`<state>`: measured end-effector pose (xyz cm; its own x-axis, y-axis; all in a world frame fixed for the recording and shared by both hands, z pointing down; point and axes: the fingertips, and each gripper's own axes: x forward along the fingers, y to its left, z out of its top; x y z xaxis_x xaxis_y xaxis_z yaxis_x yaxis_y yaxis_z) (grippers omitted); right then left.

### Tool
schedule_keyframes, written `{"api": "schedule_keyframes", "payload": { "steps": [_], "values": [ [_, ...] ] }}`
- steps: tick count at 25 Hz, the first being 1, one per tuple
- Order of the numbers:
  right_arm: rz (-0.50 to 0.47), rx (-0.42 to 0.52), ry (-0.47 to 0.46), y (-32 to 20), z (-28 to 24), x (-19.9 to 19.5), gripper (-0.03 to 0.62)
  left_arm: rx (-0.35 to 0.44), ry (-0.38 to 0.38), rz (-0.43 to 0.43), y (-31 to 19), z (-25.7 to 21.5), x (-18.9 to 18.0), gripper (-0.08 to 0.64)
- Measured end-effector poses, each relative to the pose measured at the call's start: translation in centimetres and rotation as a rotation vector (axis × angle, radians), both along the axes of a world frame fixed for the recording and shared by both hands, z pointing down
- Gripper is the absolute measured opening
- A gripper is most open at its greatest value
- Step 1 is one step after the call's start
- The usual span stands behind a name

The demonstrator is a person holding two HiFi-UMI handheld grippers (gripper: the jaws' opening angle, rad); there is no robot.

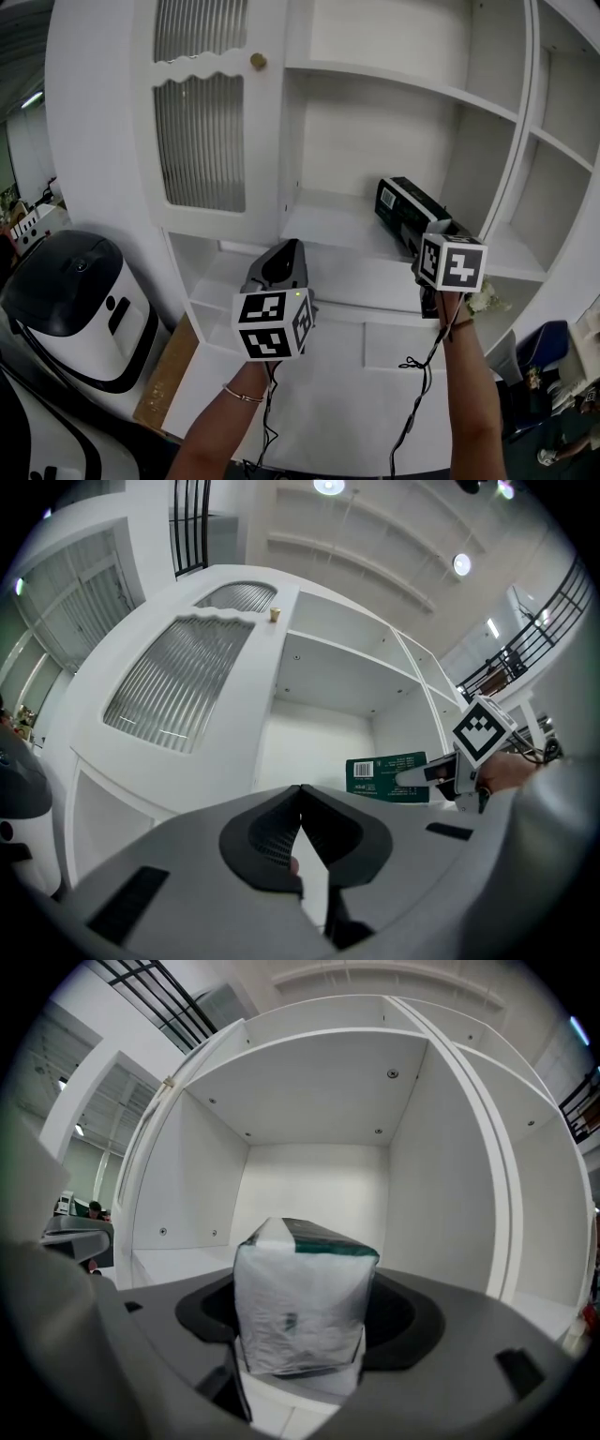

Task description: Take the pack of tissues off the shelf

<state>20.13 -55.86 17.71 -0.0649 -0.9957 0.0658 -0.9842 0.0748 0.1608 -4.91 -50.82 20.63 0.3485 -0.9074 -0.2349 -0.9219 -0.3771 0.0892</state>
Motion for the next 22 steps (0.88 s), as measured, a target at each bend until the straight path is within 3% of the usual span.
{"api": "schedule_keyframes", "payload": {
  "steps": [12,22],
  "values": [
    [0.017,0.118,-0.003,5.1,-2.4,-0.9,0.353,0.02,0.034,0.065,-0.1,-1.0,0.8,0.017],
    [0.044,0.22,-0.003,12.3,-5.0,0.0,0.353,0.03,0.046,0.194,0.9,-1.4,5.3,0.017]
  ]
}}
